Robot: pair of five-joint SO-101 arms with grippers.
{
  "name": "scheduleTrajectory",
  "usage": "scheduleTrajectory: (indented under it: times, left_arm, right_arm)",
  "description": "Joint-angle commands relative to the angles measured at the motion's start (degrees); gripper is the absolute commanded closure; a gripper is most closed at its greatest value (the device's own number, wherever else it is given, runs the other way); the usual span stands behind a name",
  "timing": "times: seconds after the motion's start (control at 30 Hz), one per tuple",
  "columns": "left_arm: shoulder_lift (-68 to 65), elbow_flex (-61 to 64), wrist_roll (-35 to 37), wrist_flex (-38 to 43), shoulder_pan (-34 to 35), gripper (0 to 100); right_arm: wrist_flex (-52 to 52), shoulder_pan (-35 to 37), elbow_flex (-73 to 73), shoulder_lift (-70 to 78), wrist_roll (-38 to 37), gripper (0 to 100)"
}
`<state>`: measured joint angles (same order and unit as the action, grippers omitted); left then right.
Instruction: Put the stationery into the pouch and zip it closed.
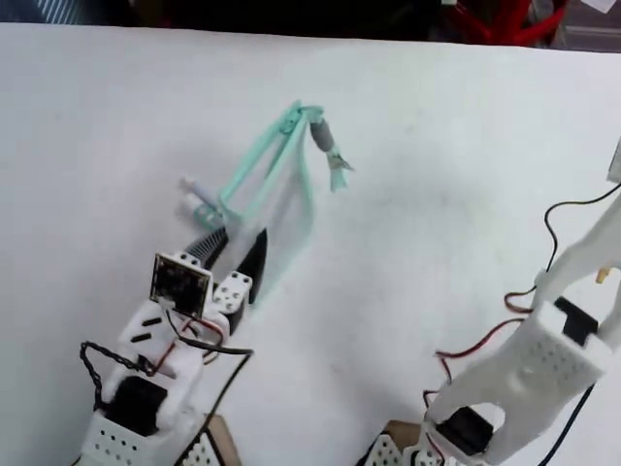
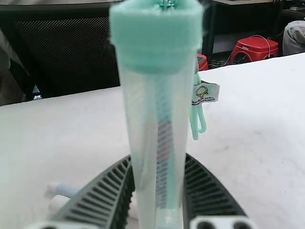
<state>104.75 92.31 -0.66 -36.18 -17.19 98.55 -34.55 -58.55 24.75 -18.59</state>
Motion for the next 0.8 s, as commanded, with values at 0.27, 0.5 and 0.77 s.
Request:
scheduleTrajectory:
  times: [0.27, 0.5, 0.77]
  left_arm:
    - [-0.5, 0.0, -0.7, 0.9, 0.8, 88]
    - [-0.5, -0.1, -0.7, 0.9, 0.8, 88]
    - [-0.5, -0.3, -0.7, 0.9, 0.7, 88]
  right_arm:
    - [0.2, 18.9, 35.6, -38.5, -0.4, 98.1]
    - [0.0, 34.6, 41.7, -58.2, -0.4, 98.1]
    - [-7.3, 59.4, 42.2, -71.9, -0.3, 98.1]
